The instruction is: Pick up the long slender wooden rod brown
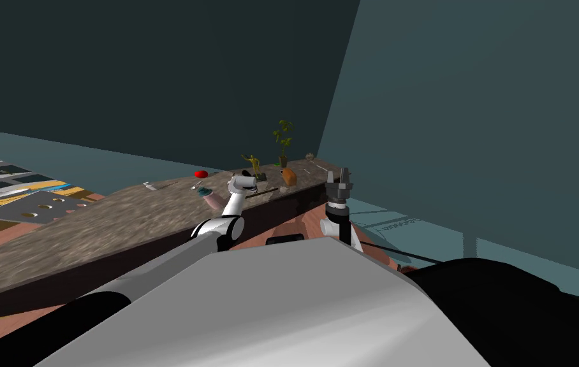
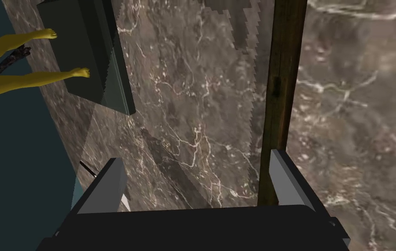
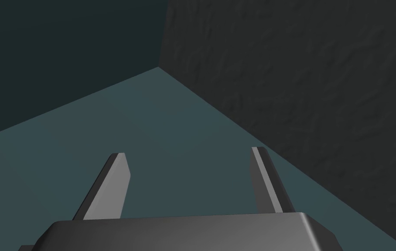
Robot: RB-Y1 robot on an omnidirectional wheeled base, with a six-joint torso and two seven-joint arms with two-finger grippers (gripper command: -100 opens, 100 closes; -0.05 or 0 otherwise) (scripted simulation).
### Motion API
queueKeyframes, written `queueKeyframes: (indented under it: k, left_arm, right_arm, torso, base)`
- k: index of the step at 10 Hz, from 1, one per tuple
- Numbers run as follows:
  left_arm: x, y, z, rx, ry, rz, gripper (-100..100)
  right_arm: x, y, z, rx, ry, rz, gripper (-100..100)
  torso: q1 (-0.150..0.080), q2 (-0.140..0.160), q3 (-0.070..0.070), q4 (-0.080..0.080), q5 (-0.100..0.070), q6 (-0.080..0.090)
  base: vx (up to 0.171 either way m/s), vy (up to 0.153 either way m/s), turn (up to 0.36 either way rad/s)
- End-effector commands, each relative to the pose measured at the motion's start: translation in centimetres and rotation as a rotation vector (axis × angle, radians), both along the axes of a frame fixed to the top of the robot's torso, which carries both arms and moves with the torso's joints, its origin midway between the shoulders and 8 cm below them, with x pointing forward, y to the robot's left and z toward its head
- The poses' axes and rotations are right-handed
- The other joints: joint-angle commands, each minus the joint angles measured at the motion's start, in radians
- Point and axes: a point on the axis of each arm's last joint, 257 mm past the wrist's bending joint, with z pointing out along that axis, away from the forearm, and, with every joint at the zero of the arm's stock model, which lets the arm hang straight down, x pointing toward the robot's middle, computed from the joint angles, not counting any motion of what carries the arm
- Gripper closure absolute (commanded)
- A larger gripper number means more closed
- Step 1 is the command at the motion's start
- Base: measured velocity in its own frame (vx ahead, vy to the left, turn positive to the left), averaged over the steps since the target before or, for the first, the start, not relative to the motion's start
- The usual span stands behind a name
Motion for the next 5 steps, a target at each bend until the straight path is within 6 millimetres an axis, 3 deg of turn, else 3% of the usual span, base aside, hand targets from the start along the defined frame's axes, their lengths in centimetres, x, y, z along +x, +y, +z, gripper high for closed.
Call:
queueKeyframes:
  k: [1, 5]
  left_arm:
    - [-1.0, -0.1, -1.1, -0.013, 0.064, 0.016, -100]
    - [-3.1, -1.1, -2.9, -0.060, 0.207, 0.051, -100]
  right_arm:
    - [0.0, 0.0, 0.0, 0.000, 0.000, 0.000, 0]
    - [0.0, 0.0, 0.0, 0.000, 0.000, 0.000, 0]
  torso:
    - [0.000, 0.000, 0.000, 0.000, 0.000, 0.000]
    - [0.000, 0.000, 0.000, 0.000, 0.000, 0.000]
  base:
    - [0.041, 0.042, -0.034]
    - [0.049, 0.044, -0.047]
